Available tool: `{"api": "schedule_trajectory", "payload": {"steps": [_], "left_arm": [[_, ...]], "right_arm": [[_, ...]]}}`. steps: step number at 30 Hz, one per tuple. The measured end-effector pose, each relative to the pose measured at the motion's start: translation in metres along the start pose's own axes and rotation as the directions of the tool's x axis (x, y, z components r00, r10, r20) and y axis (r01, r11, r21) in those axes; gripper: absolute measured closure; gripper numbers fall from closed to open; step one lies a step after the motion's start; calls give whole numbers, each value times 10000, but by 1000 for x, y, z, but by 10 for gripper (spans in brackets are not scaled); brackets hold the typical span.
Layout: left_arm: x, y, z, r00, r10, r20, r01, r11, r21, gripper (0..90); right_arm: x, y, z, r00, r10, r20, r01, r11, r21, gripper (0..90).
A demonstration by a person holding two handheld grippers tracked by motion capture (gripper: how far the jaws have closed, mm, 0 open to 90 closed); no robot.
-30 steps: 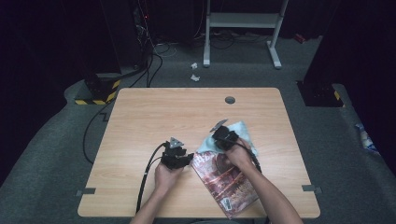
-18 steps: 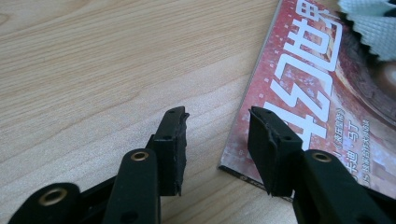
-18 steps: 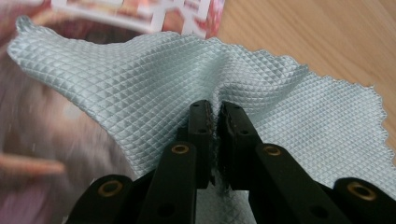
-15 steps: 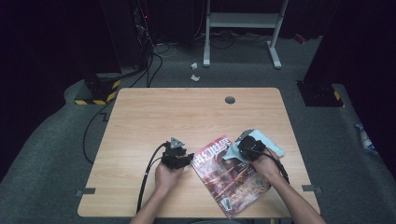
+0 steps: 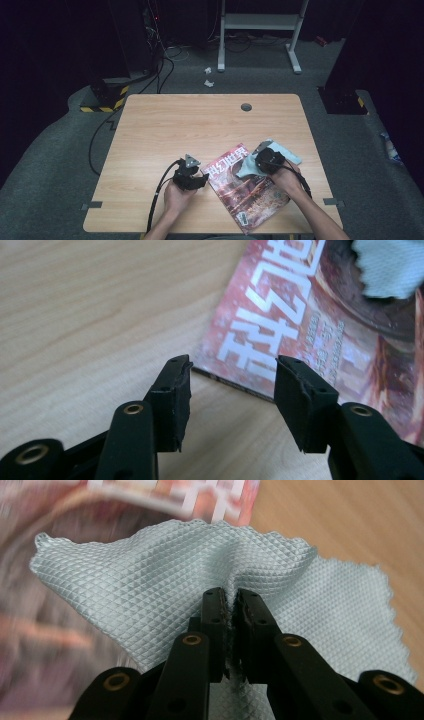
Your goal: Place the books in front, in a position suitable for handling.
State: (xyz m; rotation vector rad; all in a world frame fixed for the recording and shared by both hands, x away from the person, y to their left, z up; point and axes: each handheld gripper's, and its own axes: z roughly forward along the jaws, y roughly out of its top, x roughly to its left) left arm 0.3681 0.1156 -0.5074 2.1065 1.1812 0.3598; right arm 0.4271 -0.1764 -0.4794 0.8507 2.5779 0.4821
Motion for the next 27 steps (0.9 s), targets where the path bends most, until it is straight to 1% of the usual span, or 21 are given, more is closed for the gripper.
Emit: {"api": "schedule_trajectory", "payload": {"steps": [1,2,4,7,8,9,11,13,15,16,17,18,19,22,24,25,27], "left_arm": [[-2,-1,1,10000,-3,23,3,9999,101,475],[-3,-3,2,10000,71,6,-71,9998,190,472],[-7,-4,3,9997,229,-101,-226,9995,223,469],[-7,-3,4,9997,187,-133,-185,9996,199,481],[-6,-3,5,9993,301,-212,-297,9994,178,485],[-6,-3,5,9997,200,-164,-197,9997,166,491],[-6,-1,7,9996,157,-217,-154,9998,129,507],[-4,1,9,9997,130,-227,-127,9998,135,521],[0,6,11,9995,124,-293,-117,9997,237,521],[2,9,13,9993,135,-350,-126,9996,255,520],[4,12,16,9992,72,-387,-62,9996,262,520],[8,15,18,9988,103,-477,-89,9996,284,521],[11,19,21,9987,18,-510,-3,9996,298,521],[21,35,32,9968,124,-789,-88,9989,454,523],[27,45,39,9947,216,-1007,-158,9982,577,526],[30,49,41,9941,175,-1073,-108,9980,622,525],[35,51,43,9939,-171,-1090,233,9982,558,519]], "right_arm": [[0,-7,-3,10000,-17,-74,17,10000,31,819],[1,-14,-6,9997,149,-192,-149,9999,29,815],[1,-25,-11,9995,172,-270,-173,9999,-6,806],[3,-31,-12,9994,201,-279,-204,9998,-89,809],[3,-31,-10,9994,190,-278,-192,9998,-61,812],[2,-29,-9,9994,182,-284,-184,9998,-67,814],[1,-26,-7,9991,260,-339,-263,9996,-93,817],[-1,-23,-4,9972,538,-521,-549,9983,-200,820],[-4,-20,-2,9956,675,-656,-691,9973,-229,822],[-5,-19,-1,9952,741,-644,-759,9968,-252,823],[-5,-17,1,9949,800,-622,-817,9963,-259,824],[-6,-16,2,9946,850,-599,-868,9958,-277,825],[-7,-14,3,9945,872,-584,-889,9956,-285,826],[-11,-7,9,9931,1037,-544,-1056,9938,-345,827],[-14,-1,13,9897,1308,-577,-1328,9906,-330,827],[-16,2,15,9891,1361,-559,-1380,9899,-319,827],[-17,7,18,9891,1404,-440,-1420,9892,-370,827]]}}
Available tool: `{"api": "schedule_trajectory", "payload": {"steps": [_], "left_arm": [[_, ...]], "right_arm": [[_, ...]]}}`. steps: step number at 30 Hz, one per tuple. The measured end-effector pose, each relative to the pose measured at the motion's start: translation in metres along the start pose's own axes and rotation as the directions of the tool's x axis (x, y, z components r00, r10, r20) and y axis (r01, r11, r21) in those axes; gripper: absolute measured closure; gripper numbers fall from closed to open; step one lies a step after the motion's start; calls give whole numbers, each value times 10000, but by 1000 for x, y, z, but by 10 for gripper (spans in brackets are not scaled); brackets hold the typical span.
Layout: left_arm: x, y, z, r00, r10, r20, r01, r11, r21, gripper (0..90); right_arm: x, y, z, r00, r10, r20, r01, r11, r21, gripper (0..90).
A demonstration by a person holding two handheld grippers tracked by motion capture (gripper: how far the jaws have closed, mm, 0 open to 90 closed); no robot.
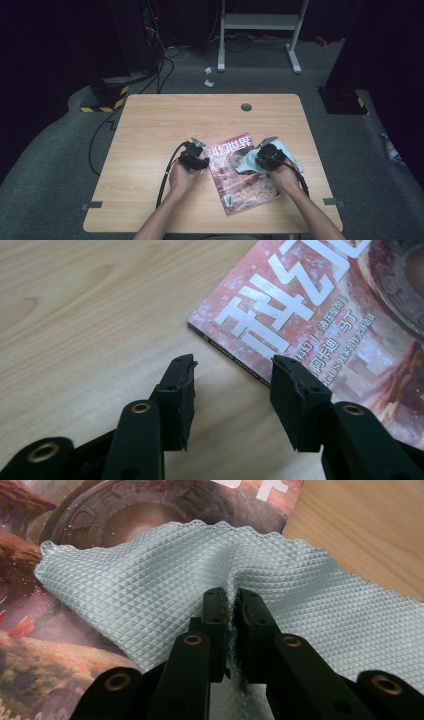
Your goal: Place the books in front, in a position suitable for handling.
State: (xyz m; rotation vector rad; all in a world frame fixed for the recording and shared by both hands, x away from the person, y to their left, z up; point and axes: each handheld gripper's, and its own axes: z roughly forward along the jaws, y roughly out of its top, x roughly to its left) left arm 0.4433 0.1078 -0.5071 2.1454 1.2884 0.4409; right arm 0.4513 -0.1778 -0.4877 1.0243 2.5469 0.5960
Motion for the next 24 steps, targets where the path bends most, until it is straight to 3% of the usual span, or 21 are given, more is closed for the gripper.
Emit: {"api": "schedule_trajectory", "payload": {"steps": [2,5,11,14,17,20,24], "left_arm": [[0,-3,-3,9994,-180,296,174,9997,176,497],[-8,-15,-16,9973,-5,739,3,10000,23,490],[-31,-33,-36,9884,432,1454,-380,9985,-383,490],[-40,-35,-31,9868,671,1477,-650,9977,-188,490],[-40,-35,-26,9875,517,1491,-488,9985,-230,494],[-37,-31,-22,9865,389,1590,-357,9991,-232,494],[-36,-25,-16,9889,452,1418,-406,9986,-353,498]], "right_arm": [[0,1,0,10000,55,22,-55,10000,-45,824],[1,-5,-5,9997,131,-212,-131,9999,-32,817],[15,-29,-22,9973,-631,-369,637,9978,159,814],[19,-42,-30,9964,-733,-425,740,9971,154,815],[21,-48,-32,9965,-741,-378,742,9972,13,818],[19,-47,-30,9970,-650,-428,648,9979,-81,821],[16,-38,-22,9978,-492,-436,481,9985,-260,825]]}}
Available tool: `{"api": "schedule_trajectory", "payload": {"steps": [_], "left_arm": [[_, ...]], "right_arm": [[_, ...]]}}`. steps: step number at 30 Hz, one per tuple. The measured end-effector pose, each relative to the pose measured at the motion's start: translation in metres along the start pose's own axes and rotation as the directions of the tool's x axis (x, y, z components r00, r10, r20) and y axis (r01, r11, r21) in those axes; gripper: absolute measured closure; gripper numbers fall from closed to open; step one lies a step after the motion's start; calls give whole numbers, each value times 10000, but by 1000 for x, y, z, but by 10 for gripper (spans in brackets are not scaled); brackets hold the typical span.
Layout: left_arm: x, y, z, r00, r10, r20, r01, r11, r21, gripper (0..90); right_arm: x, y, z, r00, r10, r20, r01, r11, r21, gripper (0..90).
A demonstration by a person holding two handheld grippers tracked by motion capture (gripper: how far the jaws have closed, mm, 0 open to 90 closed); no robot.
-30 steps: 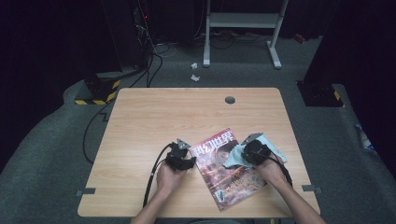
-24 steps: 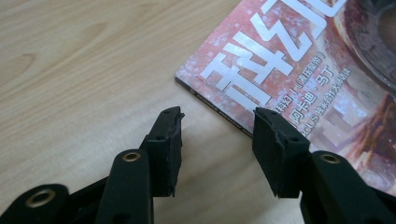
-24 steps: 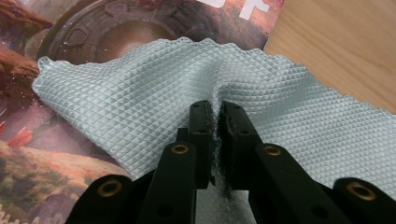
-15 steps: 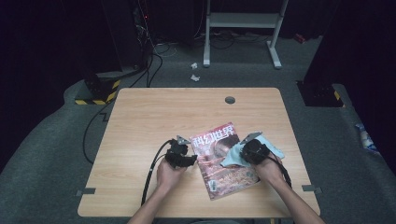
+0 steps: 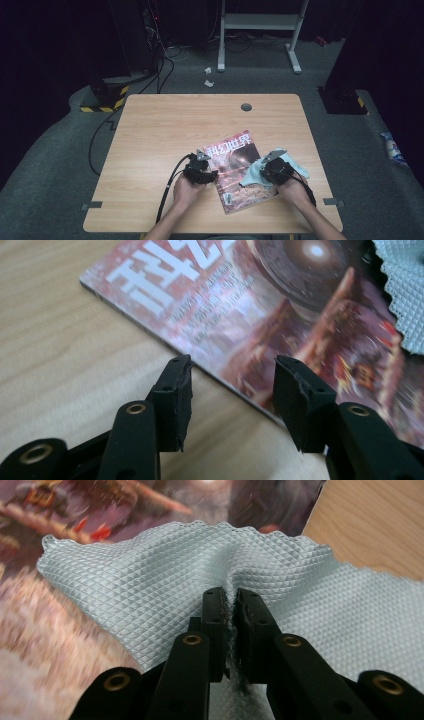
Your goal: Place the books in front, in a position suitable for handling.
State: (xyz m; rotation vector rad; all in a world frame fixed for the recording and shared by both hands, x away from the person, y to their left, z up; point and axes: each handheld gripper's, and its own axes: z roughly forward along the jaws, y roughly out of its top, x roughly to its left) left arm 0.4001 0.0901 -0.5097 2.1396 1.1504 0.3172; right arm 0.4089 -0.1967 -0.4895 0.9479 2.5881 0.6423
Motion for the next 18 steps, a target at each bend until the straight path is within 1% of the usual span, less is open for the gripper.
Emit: {"api": "schedule_trajectory", "payload": {"steps": [1,3,4,5,6,8,10,11,12,14,15,16,17,18], "left_arm": [[2,8,5,10000,32,-60,-31,9999,136,499],[5,16,9,9996,190,-222,-184,9995,268,498],[6,19,11,9994,201,-283,-192,9993,317,498],[8,21,12,9995,190,-259,-180,9991,394,499],[9,22,13,9994,208,-288,-197,9990,390,503],[13,23,13,9998,43,-192,-36,9993,361,502],[16,22,14,9999,-93,-121,97,9994,326,502],[17,23,14,9999,-42,-126,47,9993,361,502],[16,23,15,9998,-97,-164,101,9995,290,503],[17,24,16,9997,-75,-230,80,9997,237,502],[18,25,16,9996,-18,-297,25,9997,246,502],[20,26,17,9994,-49,-331,56,9997,221,503],[22,28,18,9990,-67,-432,74,9998,164,505],[24,29,20,9987,-104,-492,108,9999,83,511]], "right_arm": [[-1,3,2,10000,50,23,-50,10000,-30,826],[-3,9,5,9998,175,20,-175,9998,63,827],[-2,12,6,9999,127,81,-128,9998,161,828],[1,14,6,9997,-16,249,9,9996,290,829],[4,14,6,9996,-169,227,161,9993,340,829],[14,14,3,9990,-341,-295,349,9990,289,829],[30,13,1,9952,-711,-669,723,9973,158,829],[38,14,0,9914,-966,-885,978,9952,86,829],[46,15,0,9867,-1158,-1143,1165,9932,2,828],[63,21,2,9754,-1608,-1505,1601,9869,-169,828],[71,25,4,9701,-1834,-1590,1819,9830,-242,828],[77,30,6,9648,-2110,-1568,2076,9775,-378,828],[81,35,9,9613,-2310,-1504,2267,9729,-456,828],[83,40,12,9602,-2343,-1519,2296,9721,-477,828]]}}
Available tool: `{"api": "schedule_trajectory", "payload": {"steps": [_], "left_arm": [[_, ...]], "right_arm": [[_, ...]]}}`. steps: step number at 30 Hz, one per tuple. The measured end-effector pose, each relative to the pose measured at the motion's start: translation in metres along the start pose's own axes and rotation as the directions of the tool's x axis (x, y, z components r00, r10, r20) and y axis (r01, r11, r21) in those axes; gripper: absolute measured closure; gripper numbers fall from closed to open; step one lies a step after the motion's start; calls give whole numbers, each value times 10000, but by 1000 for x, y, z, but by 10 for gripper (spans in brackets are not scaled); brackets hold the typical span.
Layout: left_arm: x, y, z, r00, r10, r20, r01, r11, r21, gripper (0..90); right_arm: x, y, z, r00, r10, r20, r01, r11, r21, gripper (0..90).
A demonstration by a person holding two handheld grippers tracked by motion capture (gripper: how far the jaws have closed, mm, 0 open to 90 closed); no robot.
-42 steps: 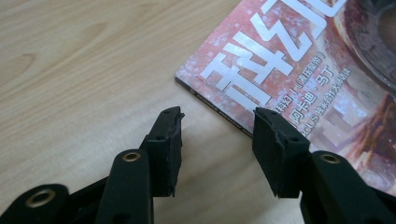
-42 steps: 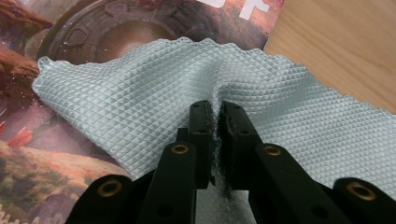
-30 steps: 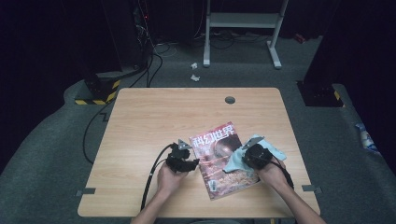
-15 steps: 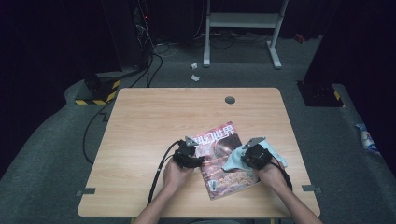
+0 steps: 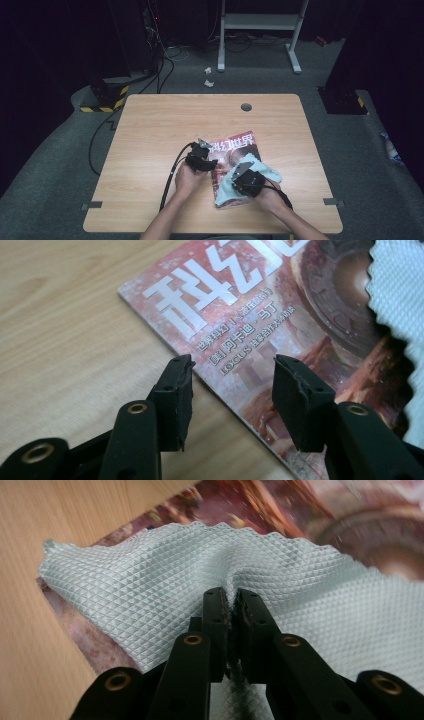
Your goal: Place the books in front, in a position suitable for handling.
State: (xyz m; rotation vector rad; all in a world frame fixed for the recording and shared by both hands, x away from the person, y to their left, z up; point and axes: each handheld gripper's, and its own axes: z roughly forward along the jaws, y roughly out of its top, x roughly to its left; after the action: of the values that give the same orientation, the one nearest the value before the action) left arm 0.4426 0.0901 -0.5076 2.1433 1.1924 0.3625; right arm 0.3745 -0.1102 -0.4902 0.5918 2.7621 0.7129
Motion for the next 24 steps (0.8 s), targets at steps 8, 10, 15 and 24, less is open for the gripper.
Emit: {"api": "schedule_trajectory", "payload": {"steps": [8,10,15,24], "left_arm": [[15,4,1,9979,-644,122,642,9978,154,528],[13,-4,-6,9961,-804,352,795,9965,257,538],[7,-18,-17,9973,-498,546,488,9986,206,571],[8,-15,-13,9985,-306,457,306,9995,8,577]], "right_arm": [[-22,21,19,9945,1000,-313,-1011,9943,-350,824],[-19,21,19,9960,888,-115,-892,9953,-367,825],[-6,27,19,9969,584,-532,-594,9981,-169,825],[22,29,15,9938,-558,-961,546,9984,-155,822]]}}
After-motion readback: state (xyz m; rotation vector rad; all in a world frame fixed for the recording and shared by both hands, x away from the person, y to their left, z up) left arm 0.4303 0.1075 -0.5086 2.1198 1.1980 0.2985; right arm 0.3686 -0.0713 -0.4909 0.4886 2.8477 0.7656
